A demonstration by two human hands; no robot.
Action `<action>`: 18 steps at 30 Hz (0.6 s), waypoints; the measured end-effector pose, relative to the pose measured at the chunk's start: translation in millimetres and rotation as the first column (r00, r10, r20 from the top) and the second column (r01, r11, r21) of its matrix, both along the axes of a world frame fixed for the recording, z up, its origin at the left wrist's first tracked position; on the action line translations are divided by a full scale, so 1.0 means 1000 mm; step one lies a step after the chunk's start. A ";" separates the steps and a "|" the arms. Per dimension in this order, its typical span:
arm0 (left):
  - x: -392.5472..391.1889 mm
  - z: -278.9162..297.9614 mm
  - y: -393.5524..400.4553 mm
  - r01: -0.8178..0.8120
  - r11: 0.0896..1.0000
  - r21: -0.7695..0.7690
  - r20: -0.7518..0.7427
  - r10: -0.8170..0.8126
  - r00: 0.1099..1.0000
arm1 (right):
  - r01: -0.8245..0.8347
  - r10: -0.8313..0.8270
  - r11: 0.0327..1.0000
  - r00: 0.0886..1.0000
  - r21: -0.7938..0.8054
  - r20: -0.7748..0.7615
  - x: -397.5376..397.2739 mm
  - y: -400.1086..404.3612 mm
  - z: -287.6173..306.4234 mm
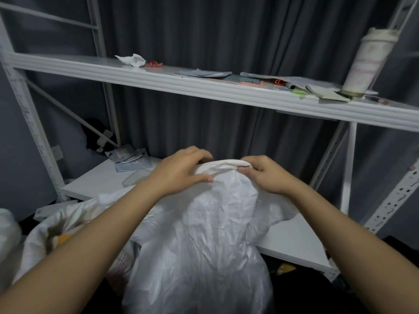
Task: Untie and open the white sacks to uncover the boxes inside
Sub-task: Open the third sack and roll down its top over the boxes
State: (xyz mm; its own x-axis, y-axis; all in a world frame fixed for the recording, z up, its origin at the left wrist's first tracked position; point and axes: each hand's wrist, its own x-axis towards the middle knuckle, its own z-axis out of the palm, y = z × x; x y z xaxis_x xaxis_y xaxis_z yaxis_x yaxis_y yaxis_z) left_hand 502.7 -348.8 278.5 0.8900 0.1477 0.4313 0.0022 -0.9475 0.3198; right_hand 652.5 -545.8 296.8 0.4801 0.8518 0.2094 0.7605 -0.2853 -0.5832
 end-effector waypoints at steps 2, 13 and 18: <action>-0.002 -0.011 -0.004 -0.088 0.989 0.115 0.189 0.066 0.980 | 0.010 -0.010 1.000 0.994 0.007 -0.111 0.002 -0.002 -0.001; 0.014 0.028 -0.003 -0.167 0.961 0.222 0.458 0.048 0.887 | -0.084 0.103 0.993 0.954 0.080 -0.281 -0.011 -0.017 0.028; 0.014 0.044 -0.006 0.086 0.978 0.192 0.279 -0.138 0.950 | -0.073 0.015 0.961 0.977 0.265 0.213 -0.012 -0.008 0.020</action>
State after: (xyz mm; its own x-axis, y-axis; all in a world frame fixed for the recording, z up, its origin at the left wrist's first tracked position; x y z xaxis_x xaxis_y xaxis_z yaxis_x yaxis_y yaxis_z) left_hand 516.8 -354.4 322.1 0.7291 -0.0468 0.6828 -0.1749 -0.9773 0.1198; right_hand 640.7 -553.5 316.3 0.3649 0.7687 0.5253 0.8809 -0.1023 -0.4621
